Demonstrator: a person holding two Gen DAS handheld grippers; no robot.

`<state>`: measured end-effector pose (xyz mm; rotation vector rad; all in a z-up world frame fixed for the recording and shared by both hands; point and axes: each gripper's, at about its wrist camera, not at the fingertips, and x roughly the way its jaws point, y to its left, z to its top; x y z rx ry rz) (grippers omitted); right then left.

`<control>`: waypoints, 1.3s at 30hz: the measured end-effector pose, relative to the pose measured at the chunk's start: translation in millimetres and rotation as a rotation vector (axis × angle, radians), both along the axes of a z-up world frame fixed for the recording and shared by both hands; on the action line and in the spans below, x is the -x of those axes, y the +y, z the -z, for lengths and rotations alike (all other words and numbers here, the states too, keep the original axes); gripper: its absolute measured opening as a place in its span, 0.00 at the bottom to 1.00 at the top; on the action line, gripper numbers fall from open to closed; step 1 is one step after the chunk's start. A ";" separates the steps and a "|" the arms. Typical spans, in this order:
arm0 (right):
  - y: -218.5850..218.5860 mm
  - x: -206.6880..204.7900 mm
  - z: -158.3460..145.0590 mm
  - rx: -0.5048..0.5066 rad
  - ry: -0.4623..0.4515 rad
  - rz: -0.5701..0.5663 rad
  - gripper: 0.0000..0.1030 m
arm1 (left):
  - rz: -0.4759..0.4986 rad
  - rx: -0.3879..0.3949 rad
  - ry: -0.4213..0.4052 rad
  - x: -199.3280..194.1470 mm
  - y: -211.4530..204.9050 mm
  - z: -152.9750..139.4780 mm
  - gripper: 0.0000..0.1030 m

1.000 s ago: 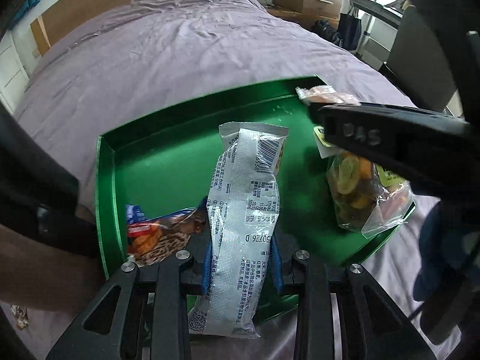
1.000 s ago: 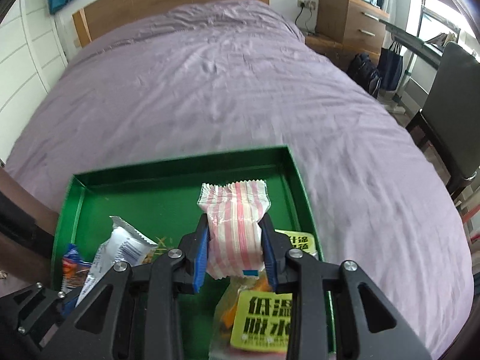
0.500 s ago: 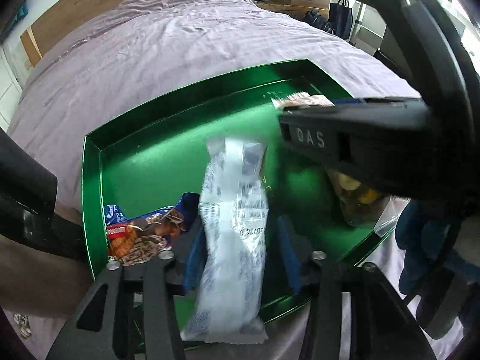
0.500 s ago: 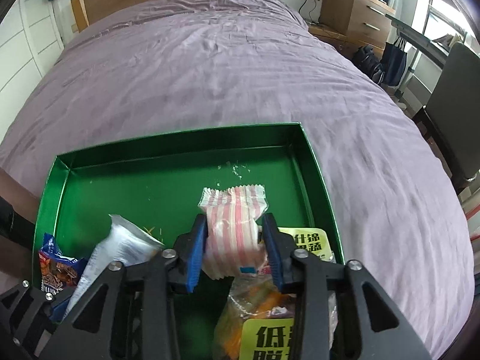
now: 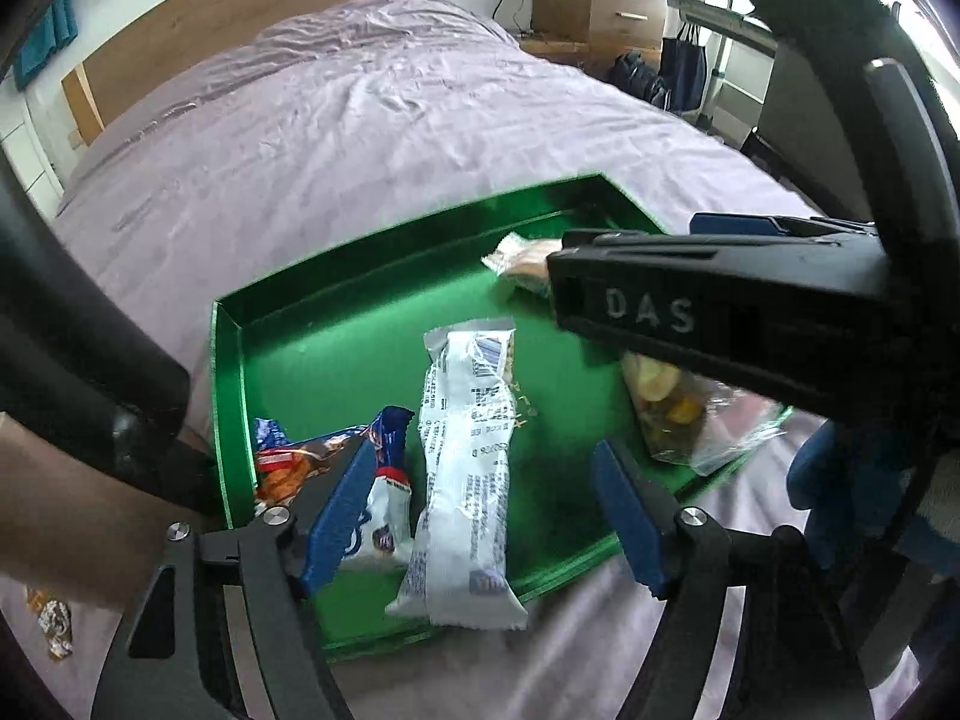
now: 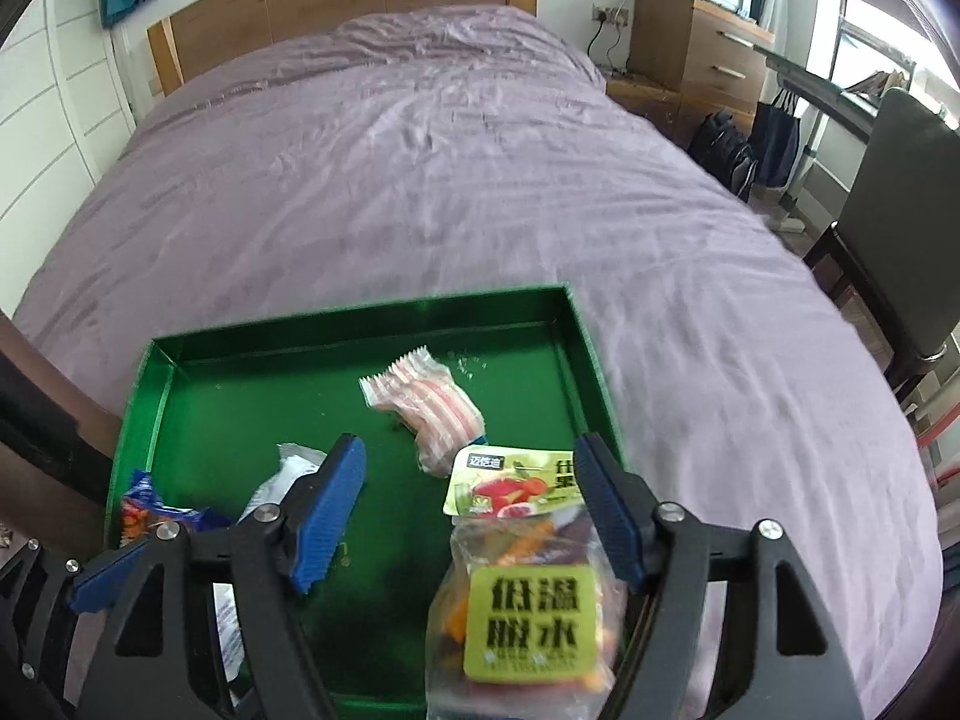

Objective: Organize snacks
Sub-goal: 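Raise both open tools and move them back toward the snacks on the bed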

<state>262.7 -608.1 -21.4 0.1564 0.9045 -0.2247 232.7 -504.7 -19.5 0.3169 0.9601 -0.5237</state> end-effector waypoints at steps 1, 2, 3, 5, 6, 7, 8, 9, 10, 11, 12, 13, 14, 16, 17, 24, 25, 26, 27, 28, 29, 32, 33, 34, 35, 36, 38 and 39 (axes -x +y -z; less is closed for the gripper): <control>-0.5 5.3 -8.8 0.002 -0.014 0.002 0.56 | 0.002 0.007 -0.006 4.5 1.5 -6.5 0.68; -0.6 10.5 -17.0 0.003 -0.026 0.003 0.59 | 0.005 0.010 -0.012 7.4 2.9 -12.6 0.69; -0.6 16.5 -25.9 0.005 -0.038 0.006 0.70 | 0.007 0.010 -0.022 10.0 0.8 -19.0 0.69; -0.7 24.8 -39.4 0.010 -0.055 0.011 0.75 | 0.009 0.011 -0.044 18.4 1.9 -33.9 0.69; -0.9 30.4 -46.9 0.011 -0.064 0.015 0.75 | 0.005 0.016 -0.050 21.8 3.6 -40.9 0.70; -1.5 37.1 -56.5 0.009 -0.078 0.020 0.75 | -0.001 0.023 -0.060 26.7 6.2 -51.3 0.70; -2.3 42.1 -64.4 0.009 -0.089 0.024 0.75 | -0.005 0.026 -0.069 28.9 7.9 -58.0 0.70; -2.3 50.2 -75.8 0.012 -0.105 0.029 0.75 | -0.008 0.029 -0.080 32.6 10.6 -66.7 0.70; -2.2 56.5 -84.2 0.017 -0.117 0.031 0.75 | -0.011 0.035 -0.096 37.8 14.4 -79.7 0.70; -1.8 65.0 -96.5 0.022 -0.135 0.033 0.75 | -0.016 0.035 -0.115 41.4 17.5 -88.7 0.70; -1.1 72.6 -108.3 0.029 -0.153 0.035 0.75 | -0.018 0.044 -0.135 47.0 22.0 -103.2 0.70; -1.4 77.2 -116.7 0.034 -0.166 0.037 0.75 | -0.021 0.050 -0.156 51.7 26.1 -116.3 0.70; 0.2 86.5 -130.2 0.042 -0.186 0.042 0.75 | -0.024 0.055 -0.173 55.4 30.3 -125.6 0.70; 3.8 106.3 -158.9 0.053 -0.233 0.050 0.75 | -0.030 0.069 -0.218 65.0 39.6 -152.6 0.70; 6.2 116.6 -172.6 0.058 -0.258 0.051 0.75 | -0.034 0.075 -0.238 68.5 44.9 -165.2 0.72; 34.6 187.4 -254.2 0.097 -0.409 0.062 0.75 | -0.056 0.122 -0.403 115.6 89.8 -251.2 0.77; 41.5 198.5 -265.4 0.103 -0.426 0.060 0.75 | -0.060 0.126 -0.423 123.0 97.0 -262.4 0.77; 46.8 206.8 -273.7 0.107 -0.438 0.057 0.75 | -0.062 0.131 -0.444 129.7 103.9 -271.6 0.78; 54.5 217.6 -284.9 0.115 -0.455 0.053 0.75 | -0.067 0.136 -0.464 136.3 110.8 -280.5 0.79; 60.0 225.2 -291.9 0.119 -0.468 0.051 0.75 | -0.073 0.142 -0.485 143.4 119.4 -290.6 0.81; 66.7 233.8 -299.7 0.121 -0.482 0.048 0.75 | -0.078 0.148 -0.501 150.3 127.3 -298.8 0.82; 88.0 256.9 -317.3 0.131 -0.517 0.030 0.75 | -0.089 0.166 -0.551 167.7 153.7 -321.4 0.83; 96.5 265.6 -322.8 0.133 -0.531 0.019 0.75 | -0.093 0.169 -0.567 172.6 162.9 -327.4 0.83; 106.1 274.7 -328.1 0.132 -0.545 0.004 0.75 | -0.104 0.176 -0.581 178.2 176.0 -335.4 0.84; 113.7 281.7 -330.9 0.133 -0.555 -0.008 0.75 | -0.112 0.185 -0.586 180.4 183.7 -339.4 0.84; 124.6 290.5 -334.7 0.137 -0.568 -0.026 0.75 | -0.120 0.201 -0.590 184.5 195.1 -344.3 0.84; 140.7 303.0 -337.0 0.149 -0.582 -0.049 0.75 | -0.144 0.220 -0.608 191.8 221.1 -354.2 0.85; 151.6 310.4 -338.2 0.148 -0.587 -0.071 0.75 | -0.154 0.224 -0.618 194.4 230.4 -355.9 0.86</control>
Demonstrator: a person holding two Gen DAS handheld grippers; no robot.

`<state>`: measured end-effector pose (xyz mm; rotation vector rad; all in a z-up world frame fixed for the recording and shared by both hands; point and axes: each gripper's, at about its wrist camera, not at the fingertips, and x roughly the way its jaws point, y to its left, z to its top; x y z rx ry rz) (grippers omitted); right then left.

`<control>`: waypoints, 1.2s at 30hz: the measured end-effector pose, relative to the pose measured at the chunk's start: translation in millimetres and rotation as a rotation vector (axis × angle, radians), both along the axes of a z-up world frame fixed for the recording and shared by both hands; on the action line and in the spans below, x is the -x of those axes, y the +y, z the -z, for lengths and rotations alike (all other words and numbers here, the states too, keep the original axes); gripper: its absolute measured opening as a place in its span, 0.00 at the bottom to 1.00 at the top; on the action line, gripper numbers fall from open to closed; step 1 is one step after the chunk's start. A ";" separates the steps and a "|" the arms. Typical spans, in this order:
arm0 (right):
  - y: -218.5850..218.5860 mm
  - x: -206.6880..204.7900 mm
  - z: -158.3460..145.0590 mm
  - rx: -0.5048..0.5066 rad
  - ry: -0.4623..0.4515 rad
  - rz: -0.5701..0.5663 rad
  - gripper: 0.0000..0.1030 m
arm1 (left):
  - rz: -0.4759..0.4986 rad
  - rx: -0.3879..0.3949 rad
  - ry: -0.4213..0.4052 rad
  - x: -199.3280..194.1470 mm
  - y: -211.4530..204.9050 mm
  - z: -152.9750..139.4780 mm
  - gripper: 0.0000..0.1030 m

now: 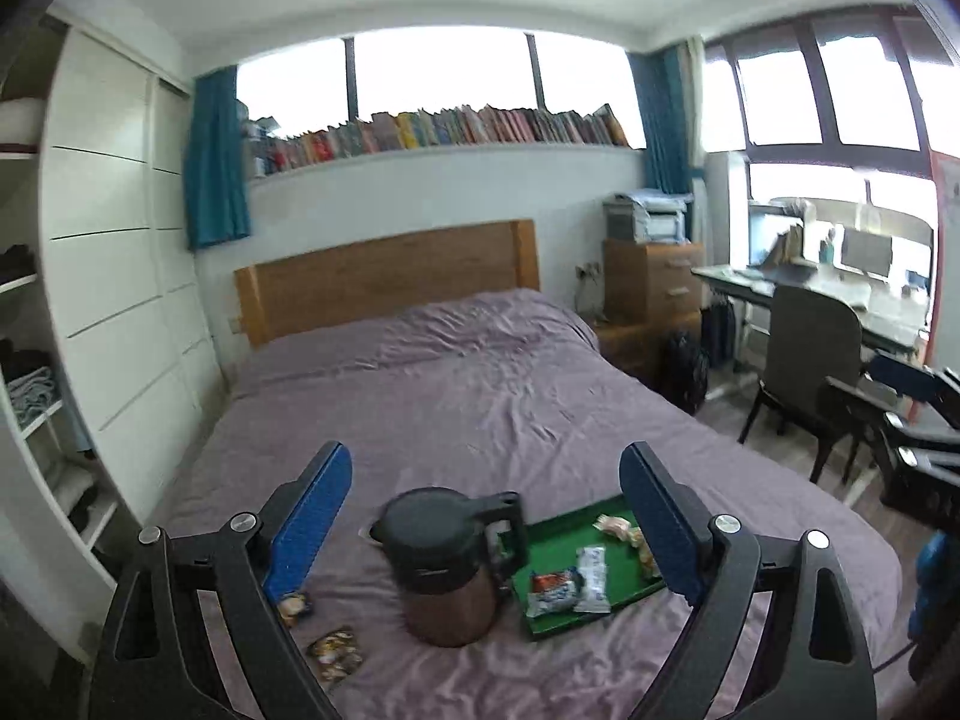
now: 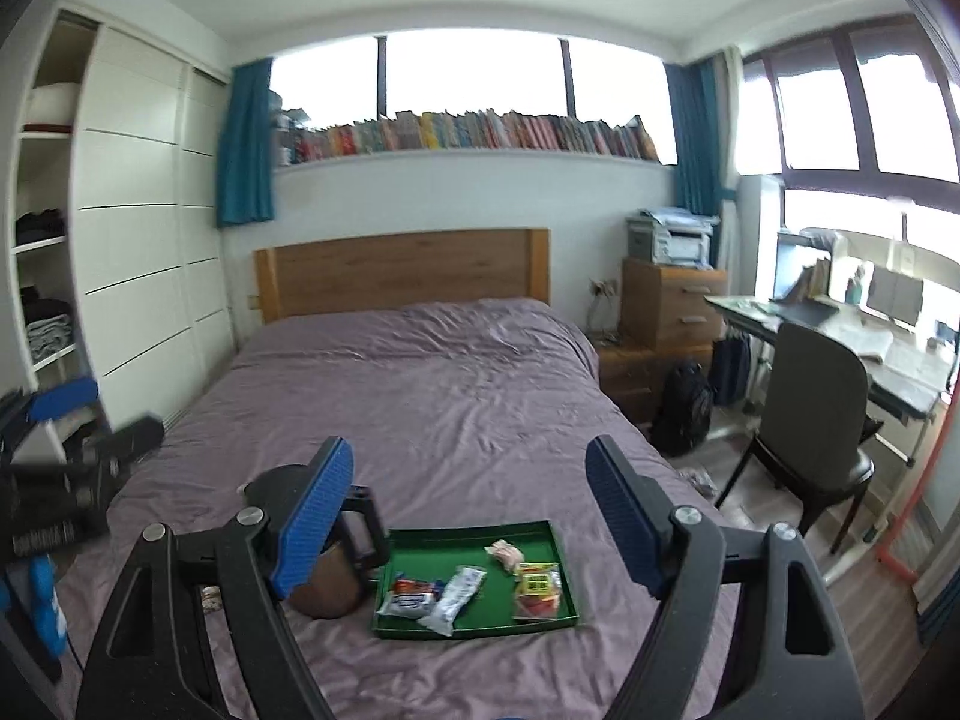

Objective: Organize snacks
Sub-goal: 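Raise both open tools and move them back toward the snacks on the bed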

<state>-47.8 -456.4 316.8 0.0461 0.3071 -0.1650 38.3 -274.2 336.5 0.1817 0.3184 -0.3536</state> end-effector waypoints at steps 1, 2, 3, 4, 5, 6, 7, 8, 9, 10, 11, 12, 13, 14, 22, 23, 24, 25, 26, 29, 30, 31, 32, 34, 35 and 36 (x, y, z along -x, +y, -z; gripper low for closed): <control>8.3 5.6 0.0 -0.003 -0.004 -0.019 0.75 | -0.013 0.010 -0.012 2.7 13.8 -2.8 0.87; 17.0 11.8 0.5 -0.008 -0.011 -0.044 0.75 | -0.030 0.017 -0.021 6.1 26.2 -3.8 0.88; 24.5 17.4 2.0 -0.005 -0.016 -0.062 0.75 | -0.044 0.024 -0.031 8.4 39.0 -4.6 0.88; 31.6 21.9 3.8 0.002 -0.022 -0.073 0.75 | -0.060 0.029 -0.039 10.6 53.6 -4.9 0.88; 36.9 24.5 6.2 0.010 -0.026 -0.083 0.75 | -0.075 0.030 -0.044 11.8 65.3 -2.8 0.88; 44.9 27.3 9.4 0.019 -0.028 -0.093 0.75 | -0.090 0.029 -0.050 13.3 77.9 -0.7 0.88; 52.1 28.9 12.7 0.025 -0.026 -0.100 0.75 | -0.107 0.029 -0.052 14.6 91.3 2.4 0.88; 58.9 29.9 16.5 0.028 -0.023 -0.109 0.75 | -0.121 0.029 -0.053 15.0 102.8 6.5 0.88; 66.5 30.1 21.6 0.032 -0.020 -0.120 0.75 | -0.136 0.029 -0.052 14.5 117.3 11.1 0.88; 72.4 30.2 24.8 0.035 -0.018 -0.126 0.75 | -0.148 0.026 -0.049 13.9 126.3 16.5 0.88; 77.7 29.6 28.5 0.037 -0.015 -0.132 0.75 | -0.161 0.024 -0.044 12.9 139.3 22.7 0.88; 85.1 28.9 32.6 0.039 -0.013 -0.139 0.75 | -0.171 0.024 -0.038 13.3 149.2 27.0 0.88; 93.7 27.9 37.1 0.042 -0.013 -0.148 0.75 | -0.187 0.029 -0.027 11.7 161.7 33.7 0.88; 99.6 26.9 41.2 0.044 -0.012 -0.158 0.75 | -0.199 0.036 -0.015 9.8 172.5 38.8 0.88; 148.0 -4.1 81.4 0.038 0.029 -0.232 0.76 | -0.314 0.049 0.099 -2.4 250.3 107.8 0.88; 152.9 -9.5 86.5 0.032 0.043 -0.244 0.76 | -0.323 0.048 0.114 -0.2 256.2 117.8 0.88; 159.7 -19.1 95.2 0.027 0.065 -0.259 0.76 | -0.338 0.047 0.144 -5.2 264.1 131.9 0.88; 165.4 -24.6 100.3 0.027 0.078 -0.268 0.76 | -0.349 0.049 0.164 -8.1 270.7 141.8 0.88; 172.4 -31.7 107.2 0.030 0.094 -0.279 0.76 | -0.362 0.053 0.188 -12.2 277.3 152.6 0.88; 194.3 -53.1 130.8 0.033 0.148 -0.320 0.76 | -0.399 0.073 0.263 -23.8 294.3 186.4 0.88; 201.0 -59.5 138.1 0.036 0.162 -0.333 0.76 | -0.410 0.075 0.286 -27.8 298.7 196.7 0.88; 208.6 -66.7 146.0 0.042 0.176 -0.345 0.76 | -0.423 0.075 0.313 -33.3 302.8 209.4 0.88; 216.2 -74.2 154.1 0.048 0.189 -0.357 0.76 | -0.429 0.074 0.325 -34.6 308.1 217.1 0.88; 229.1 -87.9 168.7 0.050 0.216 -0.373 0.76 | -0.443 0.068 0.359 -44.9 316.2 235.0 0.88; 233.6 -93.9 176.1 0.042 0.230 -0.381 0.76 | -0.448 0.063 0.375 -50.7 318.3 244.1 0.88; 240.1 -103.6 187.0 0.027 0.250 -0.394 0.76 | -0.450 0.060 0.388 -55.1 320.7 250.3 0.88</control>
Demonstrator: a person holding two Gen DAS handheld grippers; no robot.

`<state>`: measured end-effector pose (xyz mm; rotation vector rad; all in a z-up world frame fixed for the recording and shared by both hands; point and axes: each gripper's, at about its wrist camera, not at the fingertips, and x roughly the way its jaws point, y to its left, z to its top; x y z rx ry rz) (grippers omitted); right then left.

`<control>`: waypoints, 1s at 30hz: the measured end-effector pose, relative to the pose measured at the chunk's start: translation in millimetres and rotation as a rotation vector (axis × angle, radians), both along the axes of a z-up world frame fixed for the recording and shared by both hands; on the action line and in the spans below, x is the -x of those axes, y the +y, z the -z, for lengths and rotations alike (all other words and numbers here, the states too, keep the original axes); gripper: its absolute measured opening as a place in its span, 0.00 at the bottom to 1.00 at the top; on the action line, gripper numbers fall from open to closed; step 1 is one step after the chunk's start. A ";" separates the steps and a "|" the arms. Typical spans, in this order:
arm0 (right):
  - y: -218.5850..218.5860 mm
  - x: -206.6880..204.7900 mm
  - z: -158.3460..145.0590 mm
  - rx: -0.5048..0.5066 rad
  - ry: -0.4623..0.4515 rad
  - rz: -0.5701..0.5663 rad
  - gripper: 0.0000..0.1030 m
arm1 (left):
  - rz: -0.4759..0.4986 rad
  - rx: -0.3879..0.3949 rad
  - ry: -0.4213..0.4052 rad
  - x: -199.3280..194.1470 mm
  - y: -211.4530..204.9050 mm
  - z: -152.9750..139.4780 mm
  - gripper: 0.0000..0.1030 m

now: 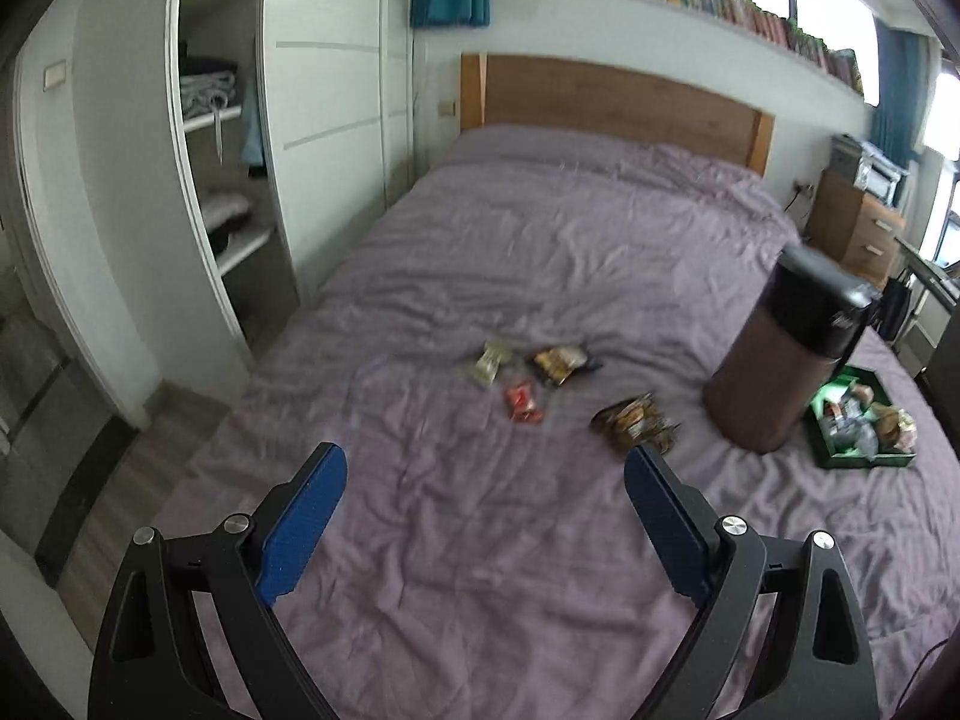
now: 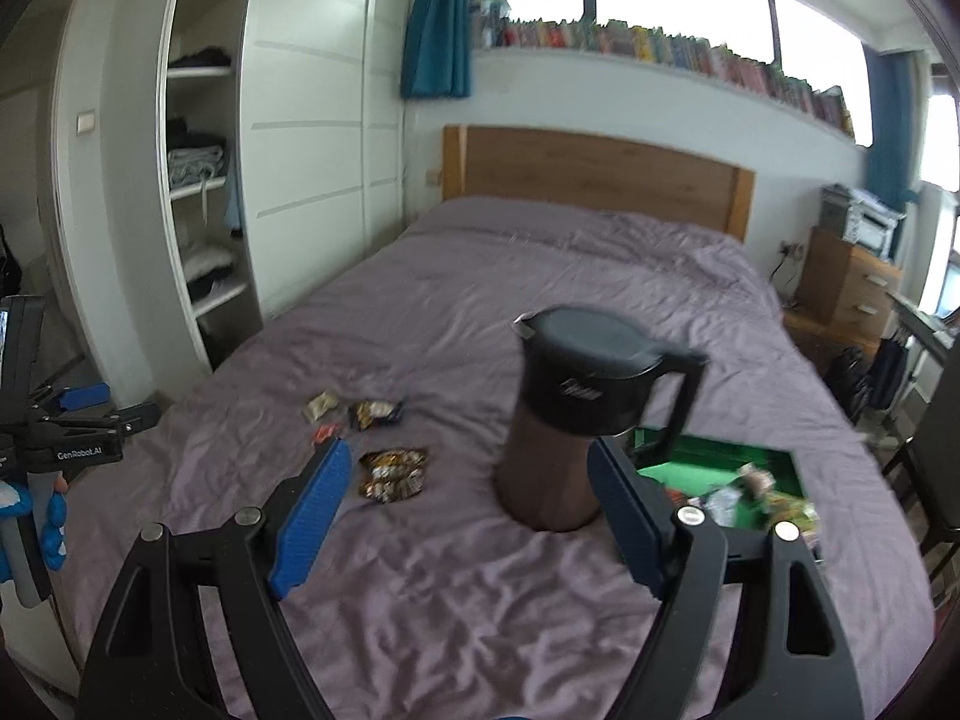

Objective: Organize snacks
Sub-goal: 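Raise both open tools and move them back toward the snacks on the bed, then grasp the red candy with the left tool while the right tool grasps the gold oat-cracker bag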

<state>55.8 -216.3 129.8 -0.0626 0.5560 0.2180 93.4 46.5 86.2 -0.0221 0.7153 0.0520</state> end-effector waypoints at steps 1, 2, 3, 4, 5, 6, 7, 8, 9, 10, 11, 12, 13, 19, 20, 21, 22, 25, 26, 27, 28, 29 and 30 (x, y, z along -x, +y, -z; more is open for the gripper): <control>4.2 -6.4 6.7 -0.006 0.014 -0.006 0.76 | -0.002 -0.003 0.014 -6.4 1.1 7.9 0.88; 10.4 -14.7 16.1 -0.008 0.031 -0.014 0.76 | -0.002 -0.005 0.027 -12.5 3.5 14.9 0.88; 17.5 -24.3 26.7 -0.008 0.052 -0.023 0.76 | -0.003 -0.002 0.042 -20.2 3.3 23.5 0.88; 21.8 -31.1 34.1 -0.007 0.067 -0.030 0.76 | -0.001 0.002 0.054 -26.8 3.5 29.3 0.88; 27.3 -39.8 43.3 -0.006 0.085 -0.040 0.76 | -0.002 0.004 0.067 -34.5 3.8 36.5 0.88; 34.2 -49.5 55.4 -0.001 0.104 -0.052 0.76 | -0.003 0.004 0.081 -43.7 3.8 45.0 0.88; 39.4 -58.0 63.8 0.003 0.117 -0.061 0.77 | -0.002 0.006 0.090 -50.2 3.0 50.7 0.88; 44.0 -66.2 73.2 0.007 0.131 -0.070 0.77 | 0.000 0.010 0.101 -58.1 2.3 57.0 0.88; 47.9 -75.5 83.0 0.007 0.148 -0.076 0.77 | 0.001 0.013 0.113 -66.0 1.3 63.7 0.88; 50.2 -84.1 90.7 0.005 0.163 -0.078 0.77 | 0.003 0.017 0.126 -75.7 -0.8 72.2 0.88; 52.4 -91.3 98.1 0.002 0.178 -0.079 0.77 | 0.003 0.017 0.133 -83.4 -1.9 78.6 0.88; 54.4 -98.8 105.6 -0.004 0.193 -0.080 0.77 | 0.004 0.016 0.140 -90.2 -2.6 84.5 0.88; 56.9 -107.5 114.2 -0.011 0.210 -0.081 0.77 | 0.003 0.018 0.150 -99.6 -4.9 92.3 0.88; 71.1 -146.8 151.6 -0.007 0.263 -0.089 0.78 | 0.006 0.015 0.195 -144.2 -16.3 125.7 0.88; 73.9 -151.8 156.7 0.000 0.267 -0.090 0.81 | 0.004 0.012 0.200 -150.6 -17.5 128.8 0.88; 77.0 -157.7 162.6 0.003 0.274 -0.093 0.94 | -0.001 0.008 0.204 -156.9 -18.9 132.3 0.88; 78.4 -161.6 165.9 0.000 0.279 -0.095 0.99 | -0.009 0.008 0.209 -165.1 -19.6 136.6 0.88; 87.1 -176.2 177.3 -0.002 0.292 -0.107 1.00 | -0.033 0.014 0.226 -184.3 -19.5 147.6 0.88; 90.7 -180.0 180.2 0.007 0.294 -0.112 1.00 | -0.037 0.013 0.233 -190.0 -19.4 151.2 0.88; 95.0 -184.9 183.6 0.020 0.299 -0.117 1.00 | -0.041 0.013 0.240 -195.4 -19.3 154.7 0.88; 99.3 -190.4 186.9 0.030 0.306 -0.121 1.00 | -0.045 0.015 0.248 -200.8 -18.7 158.0 0.88; 102.6 -195.1 189.8 0.035 0.311 -0.126 1.00 | -0.049 0.019 0.257 -205.8 -17.9 161.6 0.88; 105.3 -199.0 191.8 0.042 0.313 -0.128 1.00 | -0.049 0.022 0.264 -209.6 -16.7 164.7 0.88</control>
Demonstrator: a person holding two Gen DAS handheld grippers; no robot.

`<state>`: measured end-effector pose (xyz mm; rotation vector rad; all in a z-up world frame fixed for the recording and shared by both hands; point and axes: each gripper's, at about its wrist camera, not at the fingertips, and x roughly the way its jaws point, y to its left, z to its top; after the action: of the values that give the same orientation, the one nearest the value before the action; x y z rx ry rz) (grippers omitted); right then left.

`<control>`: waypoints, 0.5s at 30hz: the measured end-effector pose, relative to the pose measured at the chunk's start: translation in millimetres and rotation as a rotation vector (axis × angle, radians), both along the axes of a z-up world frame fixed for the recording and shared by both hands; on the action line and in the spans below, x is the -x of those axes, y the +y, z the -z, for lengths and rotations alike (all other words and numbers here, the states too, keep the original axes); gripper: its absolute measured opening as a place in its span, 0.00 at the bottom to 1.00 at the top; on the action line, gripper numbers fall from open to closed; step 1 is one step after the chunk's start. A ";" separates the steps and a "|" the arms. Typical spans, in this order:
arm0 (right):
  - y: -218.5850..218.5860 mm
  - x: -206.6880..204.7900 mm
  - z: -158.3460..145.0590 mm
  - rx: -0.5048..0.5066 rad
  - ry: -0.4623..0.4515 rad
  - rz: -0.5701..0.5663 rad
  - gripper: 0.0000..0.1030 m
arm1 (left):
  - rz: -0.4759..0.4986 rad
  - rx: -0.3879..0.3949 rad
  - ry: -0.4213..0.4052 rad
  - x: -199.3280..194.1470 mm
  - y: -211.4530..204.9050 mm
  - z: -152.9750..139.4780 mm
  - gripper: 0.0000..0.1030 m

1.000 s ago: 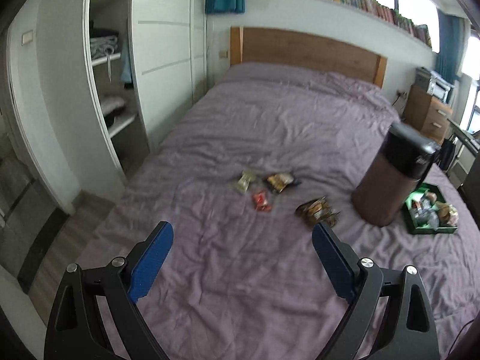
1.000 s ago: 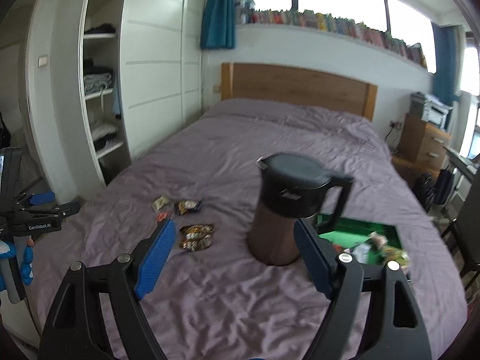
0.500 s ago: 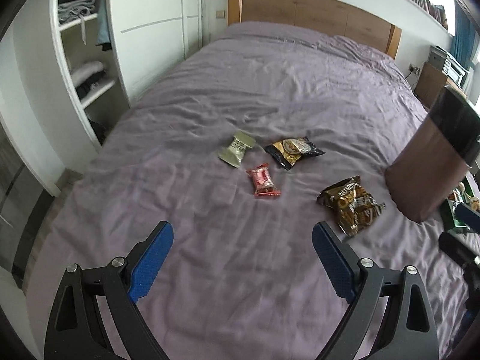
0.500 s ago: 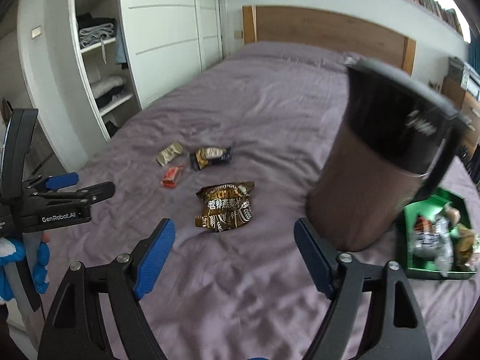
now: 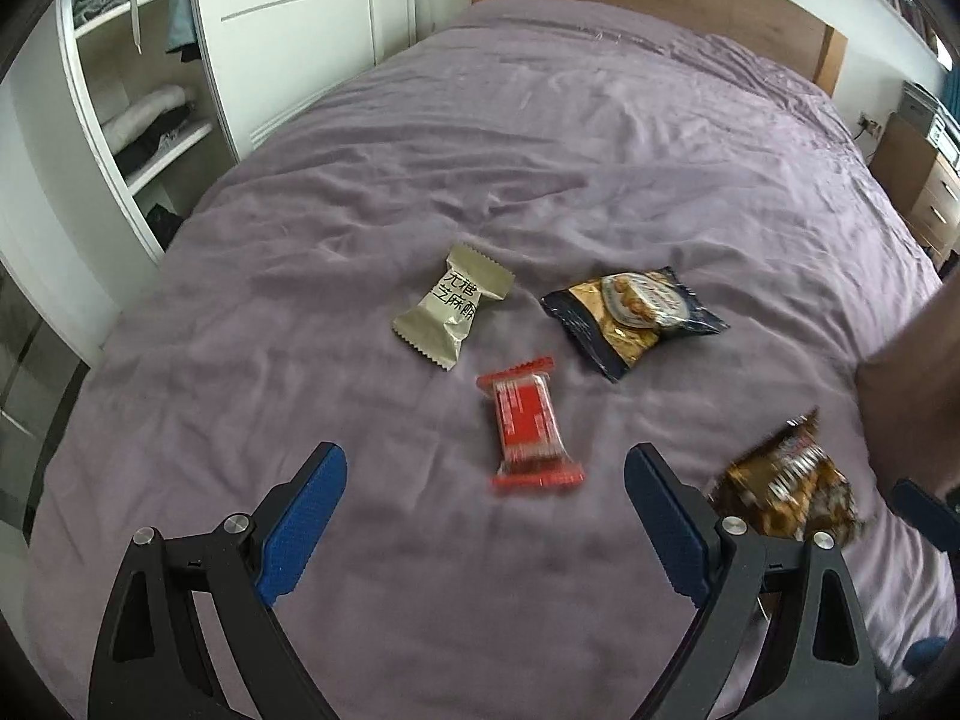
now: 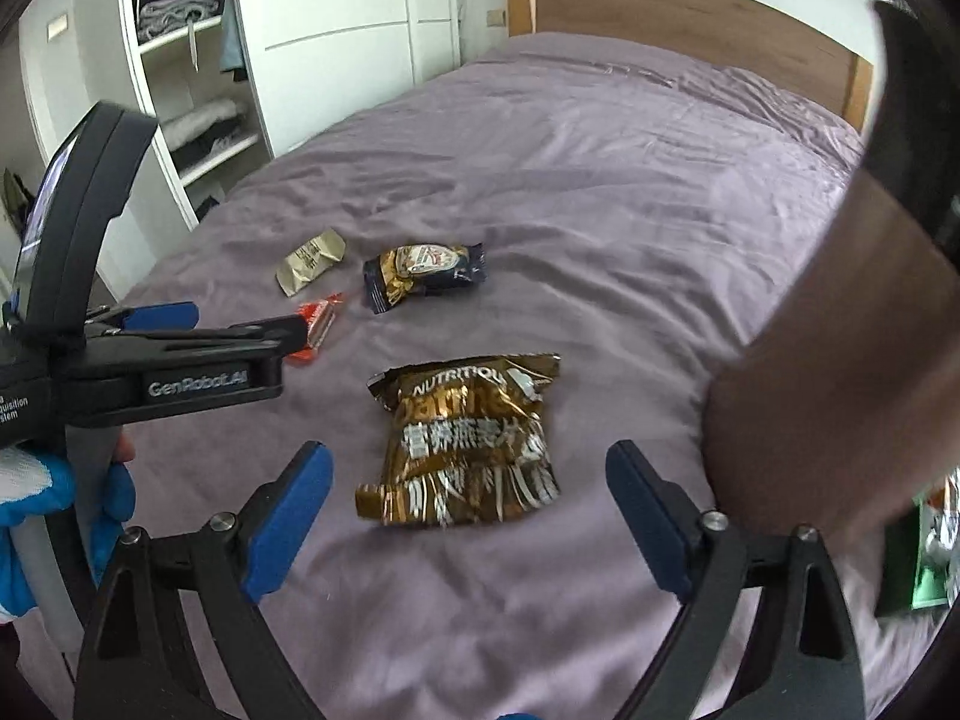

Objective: Organize snacks
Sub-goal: 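Grasp the red candy with the left tool while the right tool grasps the gold oat-cracker bag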

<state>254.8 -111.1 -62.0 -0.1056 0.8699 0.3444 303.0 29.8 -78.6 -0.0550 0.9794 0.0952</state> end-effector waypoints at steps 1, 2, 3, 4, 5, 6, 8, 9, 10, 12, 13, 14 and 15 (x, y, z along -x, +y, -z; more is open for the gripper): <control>2.5 -2.9 1.4 0.008 0.001 -0.002 1.00 | -0.002 0.000 0.011 -4.6 0.6 3.9 0.88; 5.0 -5.8 3.3 0.019 0.004 -0.004 1.00 | -0.003 -0.001 0.020 -8.0 1.3 6.7 0.88; 7.6 -9.3 5.4 0.028 0.007 -0.006 1.00 | -0.006 0.000 0.027 -11.0 1.3 8.9 0.88; 10.1 -12.8 8.0 0.035 0.015 -0.011 1.00 | -0.008 0.004 0.034 -14.0 2.1 11.7 0.88; 11.8 -15.5 10.0 0.039 0.023 -0.015 1.00 | -0.009 0.009 0.040 -16.8 2.6 14.2 0.88; 14.1 -18.2 12.9 0.045 0.032 -0.020 1.00 | -0.010 0.014 0.047 -19.0 3.3 16.4 0.88; 17.5 -21.6 17.4 0.062 0.039 -0.026 1.00 | -0.012 0.013 0.058 -23.5 3.4 20.3 0.88; 19.0 -23.2 19.4 0.073 0.043 -0.028 1.00 | -0.010 0.014 0.064 -25.4 3.1 22.2 0.88; 19.8 -25.0 20.9 0.076 0.050 -0.029 1.00 | -0.009 0.019 0.071 -27.2 2.7 24.3 0.88; 19.0 -28.0 23.0 0.064 0.065 -0.027 1.00 | -0.006 0.032 0.081 -30.1 2.3 27.7 0.88; 18.0 -29.5 24.5 0.064 0.071 -0.022 1.00 | -0.005 0.029 0.085 -31.0 1.3 29.2 0.88; 16.9 -30.7 26.3 0.062 0.078 -0.016 1.00 | -0.003 0.023 0.087 -31.8 0.0 30.5 0.88; 15.6 -31.9 28.7 0.059 0.088 -0.011 1.00 | -0.001 0.020 0.089 -32.4 -1.4 31.8 0.87</control>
<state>286.8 -95.5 -90.7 -0.1504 0.9672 0.3358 335.3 28.4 -110.3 -0.0703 1.0695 0.0896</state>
